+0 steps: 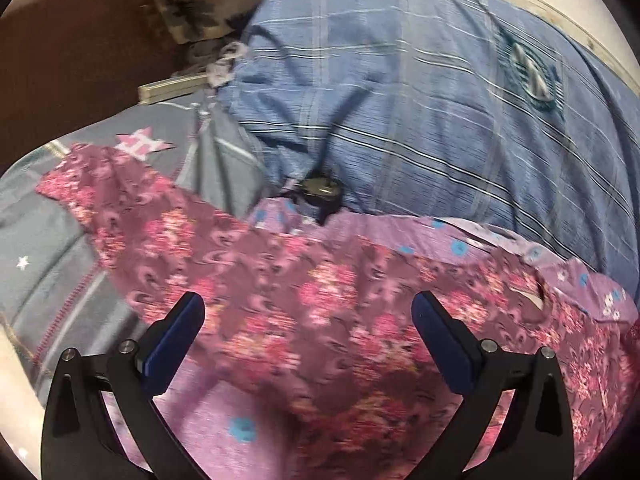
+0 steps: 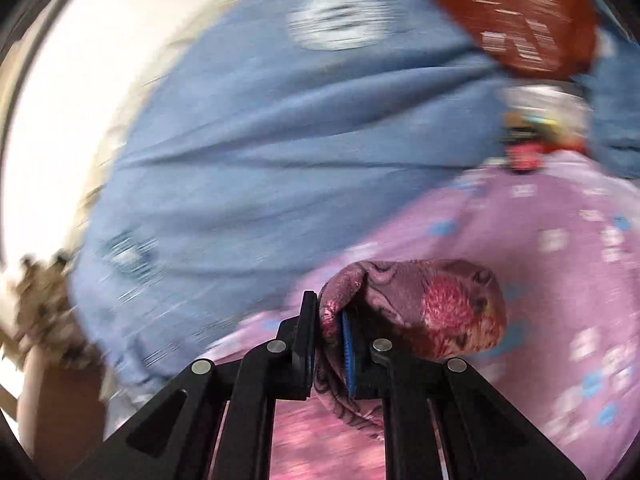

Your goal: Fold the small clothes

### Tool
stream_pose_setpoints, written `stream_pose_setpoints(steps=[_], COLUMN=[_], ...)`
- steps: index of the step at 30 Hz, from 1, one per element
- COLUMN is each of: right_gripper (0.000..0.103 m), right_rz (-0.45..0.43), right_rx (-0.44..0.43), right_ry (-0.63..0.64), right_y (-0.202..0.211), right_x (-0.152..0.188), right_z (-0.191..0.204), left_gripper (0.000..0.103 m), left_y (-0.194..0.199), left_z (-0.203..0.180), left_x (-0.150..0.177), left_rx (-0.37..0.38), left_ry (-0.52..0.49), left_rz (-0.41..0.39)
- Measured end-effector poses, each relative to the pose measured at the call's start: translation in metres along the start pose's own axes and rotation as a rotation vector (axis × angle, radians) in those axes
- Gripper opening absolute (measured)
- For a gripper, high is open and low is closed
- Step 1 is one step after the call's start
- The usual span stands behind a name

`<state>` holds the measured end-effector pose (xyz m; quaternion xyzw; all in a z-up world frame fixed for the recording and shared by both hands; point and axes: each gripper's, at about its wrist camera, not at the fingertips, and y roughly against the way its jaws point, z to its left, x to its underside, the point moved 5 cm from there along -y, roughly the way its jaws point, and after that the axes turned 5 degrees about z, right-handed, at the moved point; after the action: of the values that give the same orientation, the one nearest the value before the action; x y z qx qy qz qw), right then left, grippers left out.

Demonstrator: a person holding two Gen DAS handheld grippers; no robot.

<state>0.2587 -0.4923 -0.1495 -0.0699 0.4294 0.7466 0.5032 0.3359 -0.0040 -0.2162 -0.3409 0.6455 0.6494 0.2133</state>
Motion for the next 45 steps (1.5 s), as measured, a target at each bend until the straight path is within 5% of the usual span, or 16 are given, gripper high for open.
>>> stream_pose_setpoints(steps=[8,10,11,14,20,25,29,32,35,39,44,45], right_gripper=[0.019,0.041,0.062,0.065,0.064,0.062,0.047,0.05,0.054,0.085,0.08,0.057], right_rz=[0.265,0.413,0.467,0.515,0.388,0.341,0.352,0.373,0.383,0.374,0.527,0.576], right_rx=[-0.194,-0.226,-0.234,-0.177,-0.14,-0.176,-0.207,-0.179,-0.16,-0.073,0.03,0.088], right_ry=[0.199,0.199,0.198,0.232,0.194,0.163,0.144,0.237,0.362,0.385,0.402,0.399], right_y=[-0.096,-0.134,-0.145,-0.159,-0.133,-0.118,-0.118,-0.122,-0.127,-0.162,-0.232,-0.244], right_x=[0.134,0.18,0.196,0.226,0.199,0.182,0.185,0.192,0.189,0.164,0.171,0.177], right_z=[0.14,0.153,0.153,0.151,0.114,0.097,0.078,0.089,0.122,0.153,0.164,0.161], left_gripper=[0.103,0.103,0.103,0.103,0.103,0.103,0.103,0.101,0.101,0.101,0.101,0.101], left_y=[-0.006,-0.007,-0.007,-0.01,-0.013,-0.009,-0.023,-0.033,-0.035,-0.032,-0.029,-0.032], left_z=[0.071,0.083,0.088,0.092,0.057,-0.014,-0.063,-0.073,-0.064,-0.039,-0.007,-0.001], left_x=[-0.012,-0.014,-0.014,-0.016,-0.012,-0.005,0.008,0.016,0.01,0.001,-0.013,-0.014], left_rx=[-0.07,-0.075,-0.077,-0.064,0.05,0.213,0.293,0.261,0.183,0.092,0.096,0.093], left_ry=[0.12,0.153,0.167,0.19,0.144,-0.002,-0.077,-0.065,-0.045,-0.021,0.016,0.025], left_rz=[0.013,0.015,0.014,0.022,0.043,0.043,0.133,0.214,0.203,0.18,0.164,0.167])
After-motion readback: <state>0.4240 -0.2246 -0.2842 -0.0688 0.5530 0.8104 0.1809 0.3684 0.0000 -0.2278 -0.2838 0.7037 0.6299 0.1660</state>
